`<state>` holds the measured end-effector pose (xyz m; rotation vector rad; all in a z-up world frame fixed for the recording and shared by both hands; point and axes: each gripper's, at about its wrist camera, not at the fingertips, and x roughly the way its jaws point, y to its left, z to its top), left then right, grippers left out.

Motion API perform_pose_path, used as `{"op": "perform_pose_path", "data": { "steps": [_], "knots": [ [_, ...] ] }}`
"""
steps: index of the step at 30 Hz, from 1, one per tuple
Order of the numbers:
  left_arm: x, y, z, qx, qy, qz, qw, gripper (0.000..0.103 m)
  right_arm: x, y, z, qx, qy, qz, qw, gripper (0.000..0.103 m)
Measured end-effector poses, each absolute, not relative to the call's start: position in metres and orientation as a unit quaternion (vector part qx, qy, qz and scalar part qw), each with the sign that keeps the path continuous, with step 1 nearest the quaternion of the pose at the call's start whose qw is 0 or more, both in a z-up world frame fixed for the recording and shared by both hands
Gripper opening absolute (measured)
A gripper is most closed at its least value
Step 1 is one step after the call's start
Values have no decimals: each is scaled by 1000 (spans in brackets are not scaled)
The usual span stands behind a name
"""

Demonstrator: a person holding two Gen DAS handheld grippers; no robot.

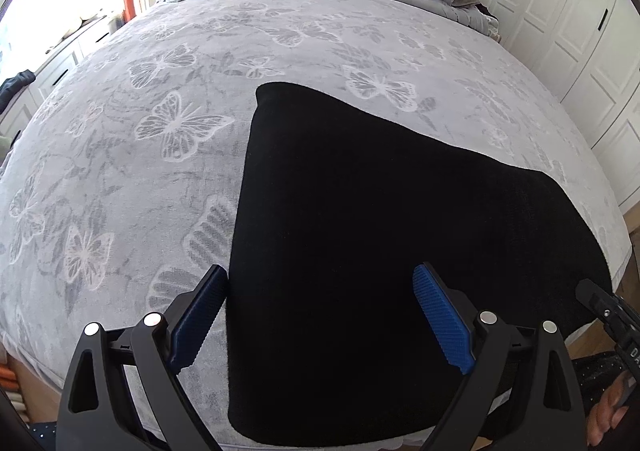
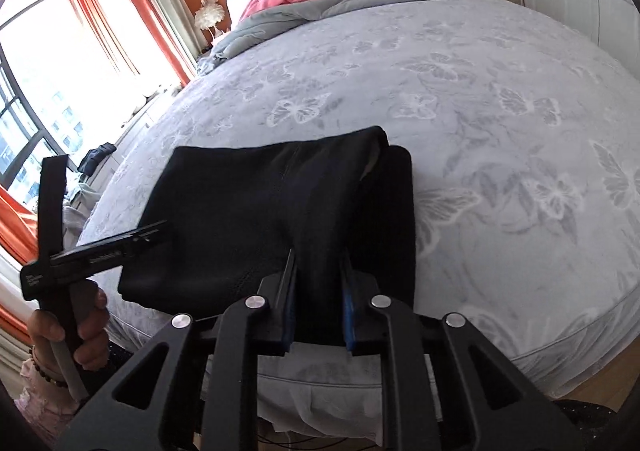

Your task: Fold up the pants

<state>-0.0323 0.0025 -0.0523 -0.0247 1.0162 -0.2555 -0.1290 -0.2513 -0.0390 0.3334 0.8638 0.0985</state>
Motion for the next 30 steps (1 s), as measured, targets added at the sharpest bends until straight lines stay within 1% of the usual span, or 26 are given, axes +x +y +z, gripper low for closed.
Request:
{"op": "perform_pose_path", "data": {
  "steps": [1, 2, 4, 5, 6, 7, 8, 9, 10, 12, 13, 14, 15, 16, 17, 19, 20, 21, 22, 23, 25, 26, 27, 28, 29, 30],
  "knots": [
    [-34, 2, -52, -10, 485, -126, 866, 91, -124, -252, -56, 154, 439, 41, 884, 25],
    [-36, 2, -52, -9, 486, -130, 864, 91, -122, -253, -73, 154, 458, 41, 875, 26],
    [-39, 4, -52, -13, 488, -142, 861, 91, -129, -261, -74, 196, 439, 46, 876, 30],
    [-41, 8, -51, -17, 490, -146, 859, 91, -131, -264, -68, 210, 437, 42, 873, 34],
    [-43, 12, -51, -29, 490, -150, 858, 91, -133, -268, -61, 218, 427, 31, 877, 51],
    [-43, 19, -51, -46, 494, -157, 854, 91, -136, -272, -54, 219, 416, 17, 882, 62],
    [-41, 27, -53, -64, 502, -162, 847, 91, -136, -275, -49, 215, 407, 6, 888, 80],
    [-38, 34, -58, -82, 513, -165, 838, 91, -134, -277, -47, 209, 405, 0, 890, 86],
    [-34, 41, -65, -100, 529, -165, 826, 91, -130, -278, -47, 205, 410, -2, 889, 86],
    [-28, 49, -83, -137, 565, -167, 796, 91, -118, -281, -56, 219, 428, 14, 877, 90],
    [-25, 52, -93, -160, 580, -176, 779, 91, -111, -281, -65, 233, 439, 23, 868, 90],
    [-23, 53, -100, -182, 586, -187, 767, 91, -104, -280, -73, 243, 448, 32, 860, 87],
    [-23, 52, -101, -189, 578, -194, 770, 89, -96, -276, -83, 252, 460, 50, 850, 62],
    [-23, 50, -98, -187, 568, -210, 773, 67, -90, -275, -90, 264, 468, 58, 841, 52],
    [-23, 45, -96, -181, 566, -228, 771, 58, -88, -274, -89, 273, 460, 58, 843, 41],
    [-28, 46, -83, -166, 550, -235, 784, 33, -91, -269, -67, 268, 444, 79, 851, 36],
    [-34, 50, -71, -167, 538, -243, 790, 28, -95, -266, -53, 271, 431, 97, 855, 35],
    [-42, 56, -57, -170, 523, -252, 796, 22, -101, -262, -38, 270, 420, 113, 859, 35],
    [-52, 62, -45, -178, 510, -259, 800, 22, -108, -259, -24, 263, 412, 127, 863, 36],
    [-61, 69, -39, -190, 509, -263, 798, 22, -114, -256, -17, 255, 410, 132, 866, 39],
    [-75, 78, -44, -196, 522, -242, 794, 40, -123, -256, -22, 250, 428, 135, 858, 53],
    [-80, 78, -53, -188, 532, -228, 794, 48, -126, -256, -34, 243, 442, 126, 854, 58],
    [-80, 76, -64, -174, 546, -209, 793, 59, -126, -258, -46, 239, 458, 107, 850, 65],
    [-80, 74, -77, -164, 561, -185, 790, 67, -126, -260, -61, 238, 478, 85, 841, 66],
    [-80, 72, -90, -168, 573, -173, 783, 71, -128, -262, -76, 249, 490, 76, 832, 66],
    [-78, 71, -100, -188, 582, -177, 771, 81, -130, -267, -84, 274, 483, 85, 827, 69]
  ]
}}
